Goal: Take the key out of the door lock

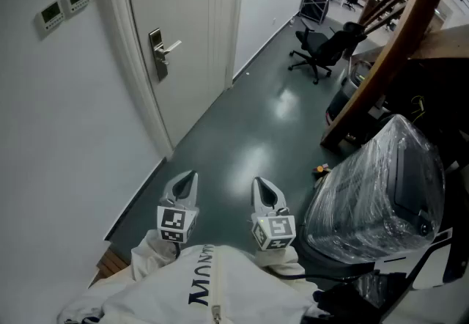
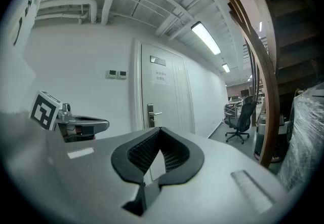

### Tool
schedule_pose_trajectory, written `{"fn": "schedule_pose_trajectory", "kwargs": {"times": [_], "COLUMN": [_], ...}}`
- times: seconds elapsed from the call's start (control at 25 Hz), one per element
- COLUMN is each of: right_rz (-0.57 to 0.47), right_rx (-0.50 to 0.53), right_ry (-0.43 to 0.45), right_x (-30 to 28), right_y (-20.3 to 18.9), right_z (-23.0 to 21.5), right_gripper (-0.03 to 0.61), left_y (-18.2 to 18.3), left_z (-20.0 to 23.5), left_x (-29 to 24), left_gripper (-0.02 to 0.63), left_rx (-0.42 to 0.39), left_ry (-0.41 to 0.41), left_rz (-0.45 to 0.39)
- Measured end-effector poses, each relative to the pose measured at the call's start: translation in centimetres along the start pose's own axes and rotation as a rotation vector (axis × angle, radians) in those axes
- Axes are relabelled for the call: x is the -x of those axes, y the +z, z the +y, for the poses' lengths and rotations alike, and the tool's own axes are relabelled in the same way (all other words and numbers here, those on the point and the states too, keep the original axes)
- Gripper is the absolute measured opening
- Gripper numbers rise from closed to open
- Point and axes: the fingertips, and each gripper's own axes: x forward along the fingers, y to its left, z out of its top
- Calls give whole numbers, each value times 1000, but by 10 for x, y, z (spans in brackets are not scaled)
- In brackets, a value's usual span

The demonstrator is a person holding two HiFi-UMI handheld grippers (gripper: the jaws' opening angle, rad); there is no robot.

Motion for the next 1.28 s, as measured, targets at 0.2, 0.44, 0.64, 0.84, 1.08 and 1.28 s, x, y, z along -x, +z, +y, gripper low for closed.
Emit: {"fn": "schedule_pose_trajectory", "kwargs": {"times": [0.2,0.44,0.64,0.84,1.08,1.28], "right_rz": [9,7,-7,9,27,38], "right_rx": [-3,-12,-49,-70,-94,-92], "right_ry": [2,15,26,23,4,-16], "right_x": [-3,-2,10,18,22,1], "right_y": [-1,-3,-5,-18,-28,-31], "right_z": [-4,-13,-31,-49,-63,-72], "right_gripper": [-2,-2,0,0,0,0], "left_y": [0,0,-4,-11,-21,-18], "left_z": [-6,-12,-28,-40,-44,-35], "left_x": [-5,-15,-19,-18,-21,-44], "left_gripper": [0,0,0,0,0,0], "left_rx": [3,2,-4,-9,-24,-50], "left_ry": [-22,-19,-5,11,16,1], "left_rz": [-2,2,11,18,48,32]}}
